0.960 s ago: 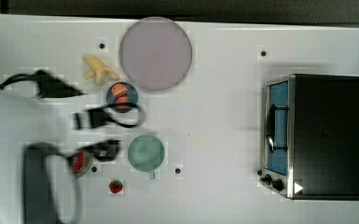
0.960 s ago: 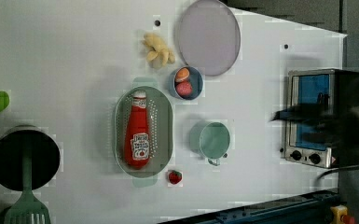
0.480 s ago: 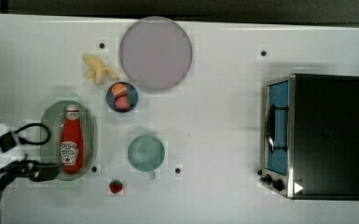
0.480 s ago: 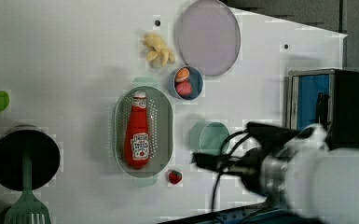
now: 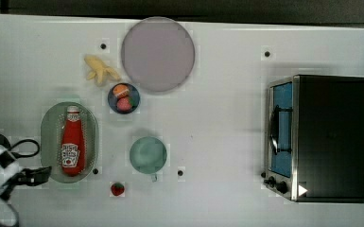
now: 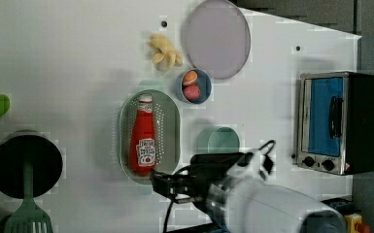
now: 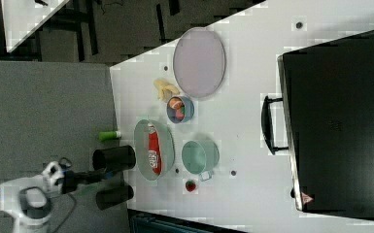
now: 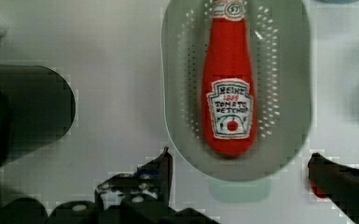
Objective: Pick ketchup from strainer and place it on the table
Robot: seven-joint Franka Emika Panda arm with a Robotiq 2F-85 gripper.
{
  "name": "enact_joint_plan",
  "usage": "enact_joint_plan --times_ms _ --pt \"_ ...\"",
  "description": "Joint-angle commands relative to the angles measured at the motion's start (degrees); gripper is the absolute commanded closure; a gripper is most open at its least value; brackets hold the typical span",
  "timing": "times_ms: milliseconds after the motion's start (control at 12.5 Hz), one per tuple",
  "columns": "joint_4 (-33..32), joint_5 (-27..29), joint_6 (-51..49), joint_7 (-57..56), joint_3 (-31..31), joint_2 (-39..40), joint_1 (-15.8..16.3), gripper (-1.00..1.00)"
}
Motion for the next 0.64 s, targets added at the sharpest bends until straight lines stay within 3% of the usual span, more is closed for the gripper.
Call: enact_joint_plan --times_ms 80,640 --pt "-5.8 -4.1 8.4 2.5 -1.6 5.1 -2.0 -1.0" --pt "-7.0 -15.5 19.6 2.9 -3.6 19.2 -1.9 -1.0"
